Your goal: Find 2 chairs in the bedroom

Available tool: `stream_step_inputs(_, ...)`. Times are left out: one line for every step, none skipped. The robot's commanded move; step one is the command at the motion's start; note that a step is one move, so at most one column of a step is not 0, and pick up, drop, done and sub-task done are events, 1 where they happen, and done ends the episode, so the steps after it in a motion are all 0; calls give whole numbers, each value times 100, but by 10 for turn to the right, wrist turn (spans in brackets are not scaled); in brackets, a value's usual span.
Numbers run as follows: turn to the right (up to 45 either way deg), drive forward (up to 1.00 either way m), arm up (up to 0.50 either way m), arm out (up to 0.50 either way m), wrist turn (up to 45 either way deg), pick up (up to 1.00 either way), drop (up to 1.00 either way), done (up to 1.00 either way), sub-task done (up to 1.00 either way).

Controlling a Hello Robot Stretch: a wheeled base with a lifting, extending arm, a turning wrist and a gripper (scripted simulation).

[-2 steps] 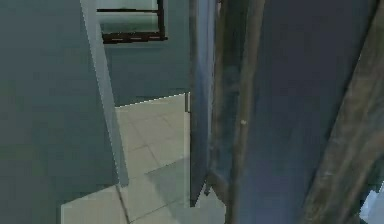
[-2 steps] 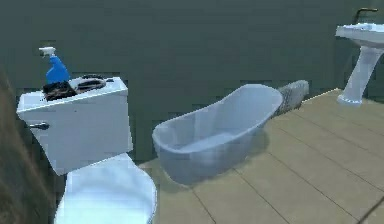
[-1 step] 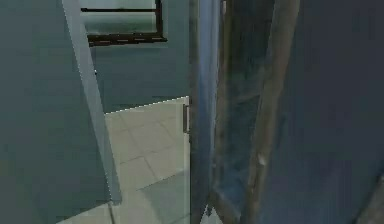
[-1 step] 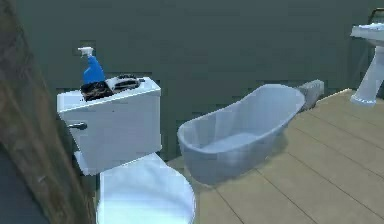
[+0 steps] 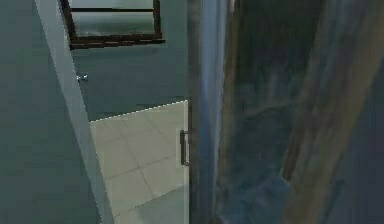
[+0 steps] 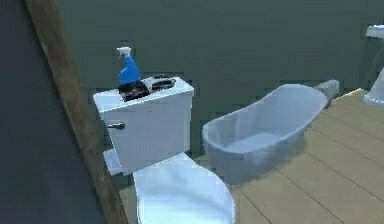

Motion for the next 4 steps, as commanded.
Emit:
stream_step_inputs(-300,0,0,0,0,0,0,0,0)
stream_step_inputs(0,60,0,0,0,0,0,0,0)
stream_step_inputs(360,0,0,0,0,0,0,0,0)
stream_step_inputs(0,95,0,0,0,0,0,0,0)
